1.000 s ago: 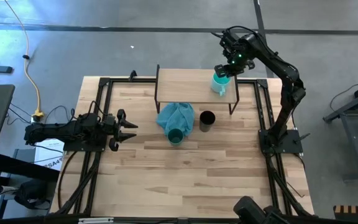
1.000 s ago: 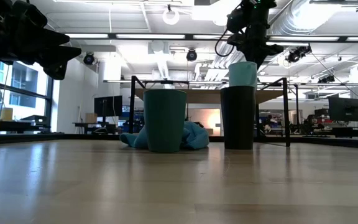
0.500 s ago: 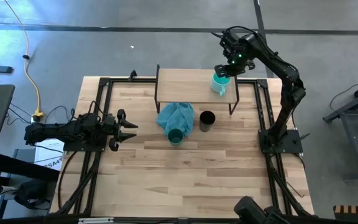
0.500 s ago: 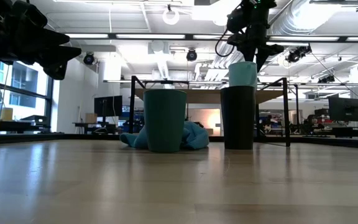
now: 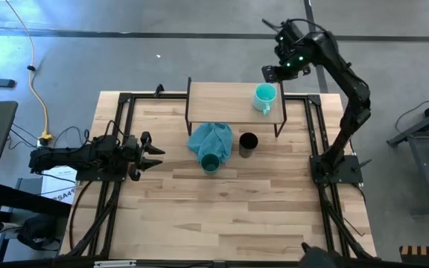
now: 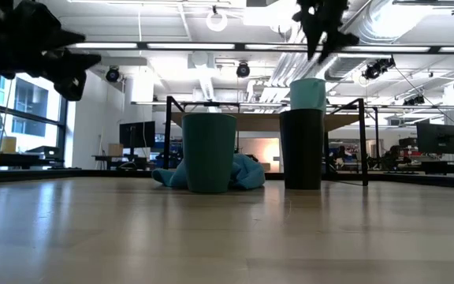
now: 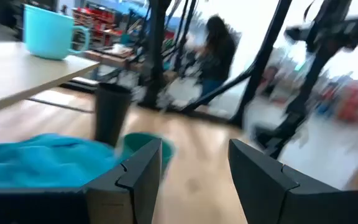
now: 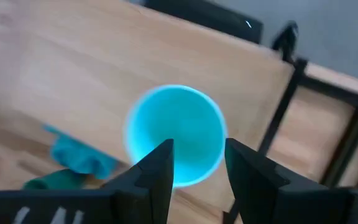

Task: Stack small to large cups/mugs on shelf
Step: Put the green cup on the shelf

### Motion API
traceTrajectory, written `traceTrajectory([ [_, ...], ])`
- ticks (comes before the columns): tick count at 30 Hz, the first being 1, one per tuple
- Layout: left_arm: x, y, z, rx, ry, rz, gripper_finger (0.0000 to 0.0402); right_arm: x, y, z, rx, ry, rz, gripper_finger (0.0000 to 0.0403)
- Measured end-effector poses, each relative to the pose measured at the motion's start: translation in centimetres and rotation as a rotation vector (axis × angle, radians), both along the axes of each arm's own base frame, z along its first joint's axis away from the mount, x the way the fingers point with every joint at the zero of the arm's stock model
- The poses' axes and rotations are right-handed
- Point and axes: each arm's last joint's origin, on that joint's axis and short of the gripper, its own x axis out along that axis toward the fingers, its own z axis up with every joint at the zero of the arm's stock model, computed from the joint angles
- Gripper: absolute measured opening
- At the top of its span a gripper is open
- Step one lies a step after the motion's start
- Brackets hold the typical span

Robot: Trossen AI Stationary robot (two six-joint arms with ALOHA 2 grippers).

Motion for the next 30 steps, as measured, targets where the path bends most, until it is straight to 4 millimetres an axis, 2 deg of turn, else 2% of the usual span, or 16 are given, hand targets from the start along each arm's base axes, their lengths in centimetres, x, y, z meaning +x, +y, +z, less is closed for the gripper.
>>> traceTrajectory([
  [3,-0.1,0.0,0.8,-0.096,-0.086,-0.018,0.0175,-0.4,1.3,2.8,-0.079,-0.092,0.058,0.0136],
  [6,-0.2,0.0,1.7,-0.102,-0.180,-0.012,0.0175,-1.1,2.8,5.4,-0.175,-0.167,0.122,0.0136],
  [10,-0.7,-0.1,3.1,-0.124,-0.330,-0.028,0.0175,-3.0,5.3,7.2,-0.273,-0.262,0.193,0.0136],
  [15,-1.3,-0.2,4.4,-0.182,-0.475,-0.070,0.0175,-5.9,8.0,8.4,-0.353,-0.285,0.246,0.0136],
  [19,-1.2,-0.1,4.3,-0.188,-0.466,-0.053,0.0175,-7.8,10.2,9.4,-0.421,-0.314,0.295,0.0136],
  [25,-1.2,0.0,4.2,-0.197,-0.456,-0.027,0.0175,-9.5,13.3,9.9,-0.480,-0.363,0.453,0.0136],
  [30,-1.3,-0.1,4.5,-0.201,-0.492,-0.030,0.0175,-10.2,14.8,9.8,-0.509,-0.418,0.529,0.0136],
])
